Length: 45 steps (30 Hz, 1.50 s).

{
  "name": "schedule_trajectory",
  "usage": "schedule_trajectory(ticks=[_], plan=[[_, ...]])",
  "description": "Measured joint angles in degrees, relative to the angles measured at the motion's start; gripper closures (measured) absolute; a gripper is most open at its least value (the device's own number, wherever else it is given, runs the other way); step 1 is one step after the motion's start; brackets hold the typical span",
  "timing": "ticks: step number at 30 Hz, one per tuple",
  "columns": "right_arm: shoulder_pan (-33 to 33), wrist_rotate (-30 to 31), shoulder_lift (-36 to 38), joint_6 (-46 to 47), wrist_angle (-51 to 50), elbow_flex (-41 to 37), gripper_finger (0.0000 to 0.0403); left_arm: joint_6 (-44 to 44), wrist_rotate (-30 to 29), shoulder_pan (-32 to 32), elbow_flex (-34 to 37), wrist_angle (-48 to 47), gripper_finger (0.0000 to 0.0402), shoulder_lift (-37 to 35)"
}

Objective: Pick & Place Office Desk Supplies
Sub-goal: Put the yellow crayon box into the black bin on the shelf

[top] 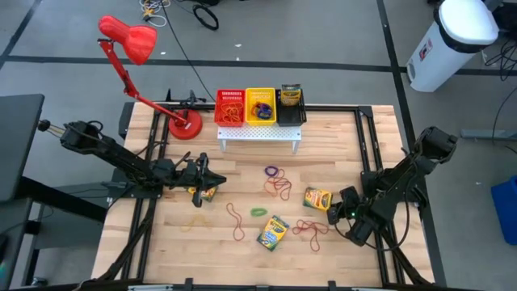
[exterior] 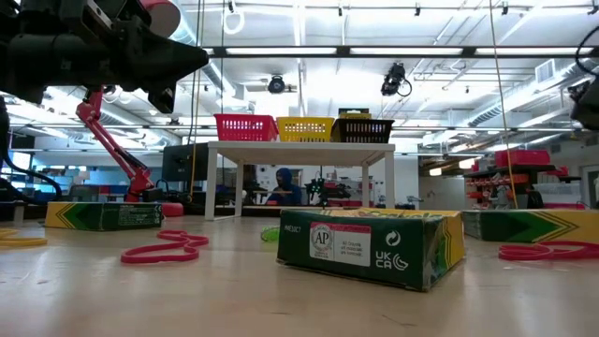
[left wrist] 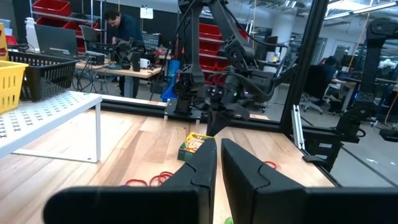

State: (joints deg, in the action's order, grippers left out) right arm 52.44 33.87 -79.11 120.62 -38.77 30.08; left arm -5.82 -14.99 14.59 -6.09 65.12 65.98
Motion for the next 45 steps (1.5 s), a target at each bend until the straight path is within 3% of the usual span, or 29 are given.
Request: schedule_trajectory(ticks=[8,16,20,26,35,45], plan=[[-2.93,-0.01,0.0,-4.35,-13.8,7.63,0.0402,0.0,0.01,0.0,0.0,-0.07,0.0373,0.0],[-13.68,-0.49,0.04,-22.48,-14.96,12.91,0.0402,0.0,0.01,0.0,0.0,-0.07,0.0373,0.0],[-16.15,-4.52,0.04,-25.23,-15.13,13.77,0.0402,0.0,0.01,0.0,0.0,-0.07,0.0373,0.0],[-11.86,-9.88,0.26,-16.61,-15.96,12.22,0.0381,0.0,0.01,0.0,0.0,-0.07,0.0373,0.0],[-1.68,-7.84,0.31,3.57,-13.24,5.18,0.0353,0.0,0.0,0.0,0.0,-0.07,0.0373,0.0],[-1.44,-3.03,2.22,4.68,-4.72,-1.67,0.0313,0.0,-0.01,0.02,0.0,-0.13,0.0373,0.0]])
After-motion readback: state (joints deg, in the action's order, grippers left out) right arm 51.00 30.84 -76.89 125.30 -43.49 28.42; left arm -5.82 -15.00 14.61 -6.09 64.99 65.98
